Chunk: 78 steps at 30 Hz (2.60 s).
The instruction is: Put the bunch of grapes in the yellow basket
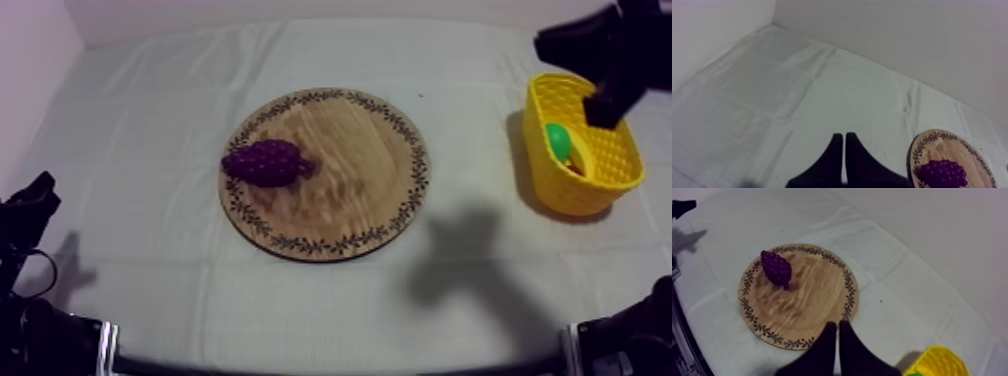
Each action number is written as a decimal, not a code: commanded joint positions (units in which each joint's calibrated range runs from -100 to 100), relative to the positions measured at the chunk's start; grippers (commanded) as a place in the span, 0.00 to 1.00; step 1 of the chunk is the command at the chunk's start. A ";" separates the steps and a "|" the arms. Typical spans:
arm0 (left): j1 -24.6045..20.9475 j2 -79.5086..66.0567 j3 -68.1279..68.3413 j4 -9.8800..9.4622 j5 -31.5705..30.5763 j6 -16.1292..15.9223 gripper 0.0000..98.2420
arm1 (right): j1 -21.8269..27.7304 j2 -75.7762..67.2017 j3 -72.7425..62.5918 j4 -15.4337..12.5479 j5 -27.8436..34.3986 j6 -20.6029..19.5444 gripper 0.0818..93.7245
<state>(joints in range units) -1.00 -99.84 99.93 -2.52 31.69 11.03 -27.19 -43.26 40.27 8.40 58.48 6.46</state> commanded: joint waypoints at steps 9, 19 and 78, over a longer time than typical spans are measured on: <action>0.02 0.02 -0.04 0.01 0.00 -0.01 0.00 | -7.07 23.20 -26.47 1.57 16.28 7.97 0.01; 0.02 0.02 -0.04 0.01 0.00 -0.01 0.00 | -9.72 40.96 -45.28 -0.96 26.04 16.14 0.01; 0.02 0.02 -0.04 0.01 0.00 -0.01 0.00 | -11.40 85.83 -69.96 1.52 31.14 17.13 0.79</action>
<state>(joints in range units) -1.00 -99.84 99.93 -2.52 31.69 11.03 -38.64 40.72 -29.14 9.76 89.62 23.61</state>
